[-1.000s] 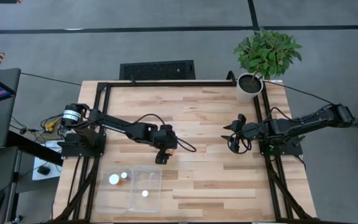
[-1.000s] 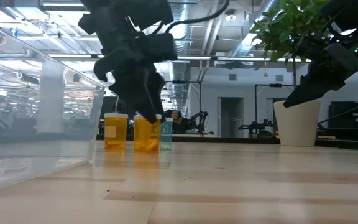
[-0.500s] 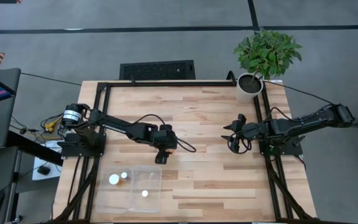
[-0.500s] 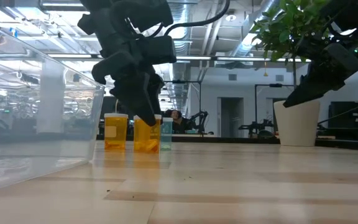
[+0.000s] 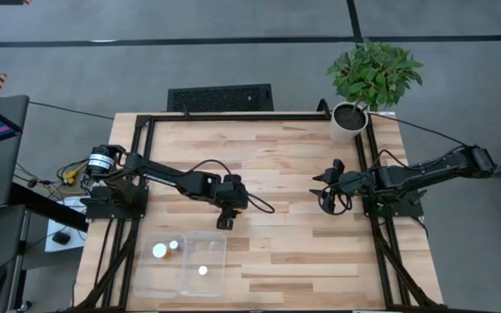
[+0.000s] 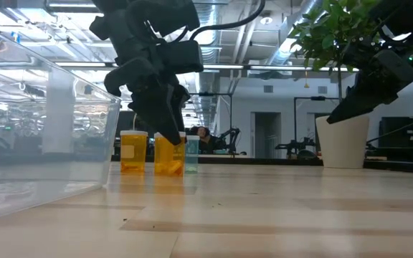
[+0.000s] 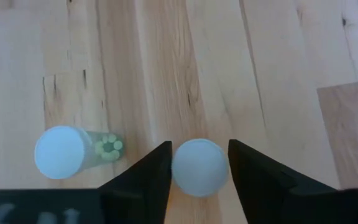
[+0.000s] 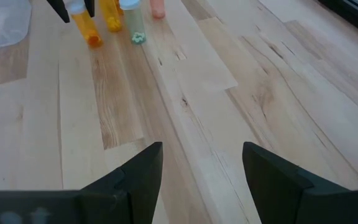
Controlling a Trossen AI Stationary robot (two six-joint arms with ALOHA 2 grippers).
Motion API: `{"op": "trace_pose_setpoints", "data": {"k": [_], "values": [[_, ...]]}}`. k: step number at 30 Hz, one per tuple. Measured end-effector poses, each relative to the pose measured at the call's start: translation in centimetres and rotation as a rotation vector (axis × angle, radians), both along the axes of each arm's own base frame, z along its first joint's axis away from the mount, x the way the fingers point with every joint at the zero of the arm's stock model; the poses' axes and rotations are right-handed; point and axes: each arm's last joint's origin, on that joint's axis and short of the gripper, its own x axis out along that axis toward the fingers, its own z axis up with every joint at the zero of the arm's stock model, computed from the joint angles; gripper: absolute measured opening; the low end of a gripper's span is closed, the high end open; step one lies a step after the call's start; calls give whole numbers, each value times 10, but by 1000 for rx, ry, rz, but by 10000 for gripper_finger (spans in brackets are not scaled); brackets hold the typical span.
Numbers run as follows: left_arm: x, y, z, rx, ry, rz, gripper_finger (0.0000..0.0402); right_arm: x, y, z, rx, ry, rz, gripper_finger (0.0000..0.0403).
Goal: Pick and place medicine bottles into bin by pill shape (circle, oval)
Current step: Put the bottom small orange pill bottle into the left transparent bin
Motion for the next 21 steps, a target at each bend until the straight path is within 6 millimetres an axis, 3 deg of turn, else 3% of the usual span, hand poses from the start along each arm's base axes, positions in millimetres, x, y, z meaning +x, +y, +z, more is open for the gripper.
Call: {"op": "trace_pose_setpoints", "data": {"k": [6, 14, 21], "values": [[0, 0, 0, -1, 0, 0, 101, 0, 0, 0, 0, 0, 0, 234], [1, 0, 1, -6, -16, 6, 119, 0, 0, 0, 0, 0, 0, 234], [1, 0, 1, -25, -15, 37, 106, 0, 0, 0, 0, -1, 0, 234]]}}
